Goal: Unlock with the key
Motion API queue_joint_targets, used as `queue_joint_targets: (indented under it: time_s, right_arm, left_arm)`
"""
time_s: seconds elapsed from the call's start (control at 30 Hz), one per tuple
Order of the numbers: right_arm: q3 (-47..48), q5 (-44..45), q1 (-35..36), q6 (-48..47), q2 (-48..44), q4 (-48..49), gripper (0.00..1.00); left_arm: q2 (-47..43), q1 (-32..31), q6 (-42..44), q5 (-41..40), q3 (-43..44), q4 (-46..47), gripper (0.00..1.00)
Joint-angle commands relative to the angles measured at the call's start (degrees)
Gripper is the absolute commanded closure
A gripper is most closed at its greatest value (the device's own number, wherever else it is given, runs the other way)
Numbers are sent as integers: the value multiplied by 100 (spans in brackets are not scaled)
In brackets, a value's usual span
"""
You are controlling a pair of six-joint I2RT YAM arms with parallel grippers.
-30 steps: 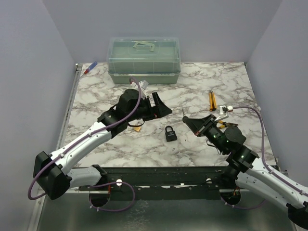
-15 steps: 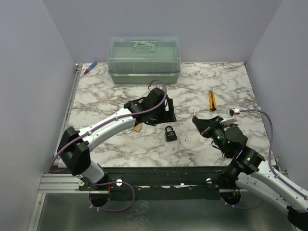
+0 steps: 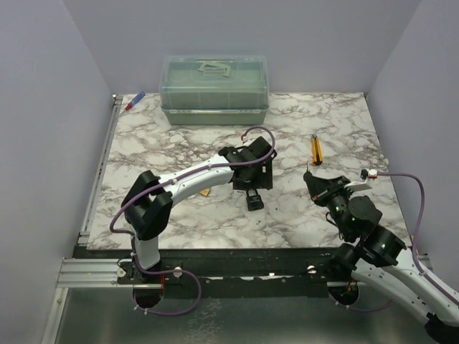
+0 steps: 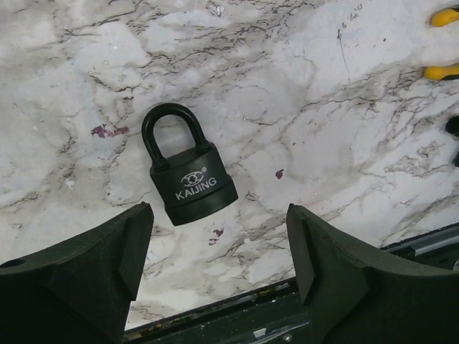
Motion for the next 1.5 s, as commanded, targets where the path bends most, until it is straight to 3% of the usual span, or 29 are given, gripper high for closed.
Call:
queue_joint_targets:
  time_s: [0.0, 0.27, 0.73, 1.07, 1.17, 1.37, 1.47]
  right_arm:
    - [115, 651, 39, 83, -17, -655, 99]
    - [383, 898, 39, 155, -226, -1338, 99]
    - [404, 839, 39, 108, -554, -1641, 99]
    - [417, 777, 39, 133, -632, -1709, 99]
    - [425, 781, 39, 149, -637, -1748, 99]
    - [436, 796, 39, 177, -689, -1807, 99]
    - [450, 803, 39, 188, -711, -1817, 99]
  left_arm:
    - [519, -157, -126, -345, 608, -430, 20]
    - [1211, -288, -666, -1146, 1302, -1456, 21]
    - [1655, -386, -1318, -1131, 1054, -1484, 15]
    - [1975, -449, -1475, -1150, 913, -1331, 24]
    - [2052, -455, -1466, -1172, 899, -1268, 34]
    - [2093, -464, -1189, -1363, 1009, -1307, 83]
    - [2067, -464, -1033, -1626, 1157, -1669, 94]
